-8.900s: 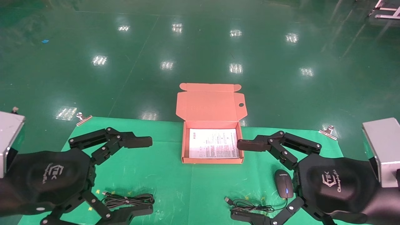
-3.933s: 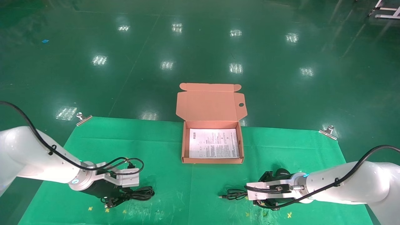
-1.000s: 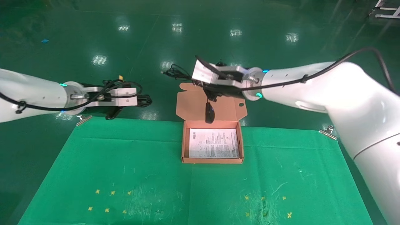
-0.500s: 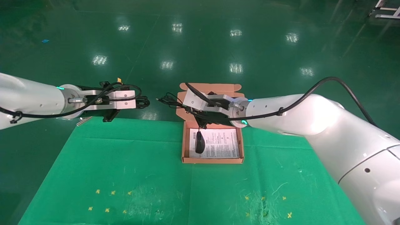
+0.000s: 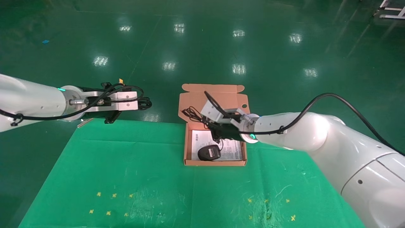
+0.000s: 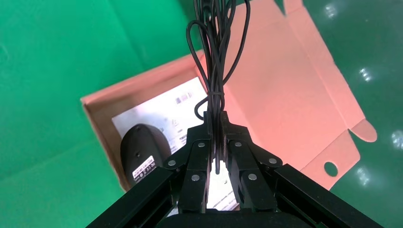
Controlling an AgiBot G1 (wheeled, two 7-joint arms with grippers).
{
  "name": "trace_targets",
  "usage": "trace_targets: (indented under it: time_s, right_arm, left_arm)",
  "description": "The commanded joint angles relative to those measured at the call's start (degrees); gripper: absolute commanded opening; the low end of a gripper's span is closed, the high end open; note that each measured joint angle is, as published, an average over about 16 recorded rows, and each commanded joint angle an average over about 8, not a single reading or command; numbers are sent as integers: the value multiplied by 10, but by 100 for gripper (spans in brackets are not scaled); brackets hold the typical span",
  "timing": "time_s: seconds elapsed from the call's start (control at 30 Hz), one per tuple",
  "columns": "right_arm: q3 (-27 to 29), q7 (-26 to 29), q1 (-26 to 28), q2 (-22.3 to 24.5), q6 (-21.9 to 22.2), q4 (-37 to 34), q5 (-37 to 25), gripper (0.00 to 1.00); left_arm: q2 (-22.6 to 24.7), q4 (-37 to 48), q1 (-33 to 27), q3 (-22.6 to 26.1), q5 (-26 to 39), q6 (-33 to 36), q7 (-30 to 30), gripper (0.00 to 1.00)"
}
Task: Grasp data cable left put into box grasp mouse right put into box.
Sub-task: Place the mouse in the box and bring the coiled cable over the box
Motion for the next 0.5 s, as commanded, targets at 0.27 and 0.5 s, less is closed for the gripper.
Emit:
trace_targets:
  time_s: [0.27,0.5]
  right_arm:
    - [-29,11,-1,13,9,19,-2,100]
    - [-33,3,-1,42,2,46,-4,100]
  left_arm:
    - [21,12,11,3,-9,-18,11,0]
    - [89,94,32,10,-39,-81,60,0]
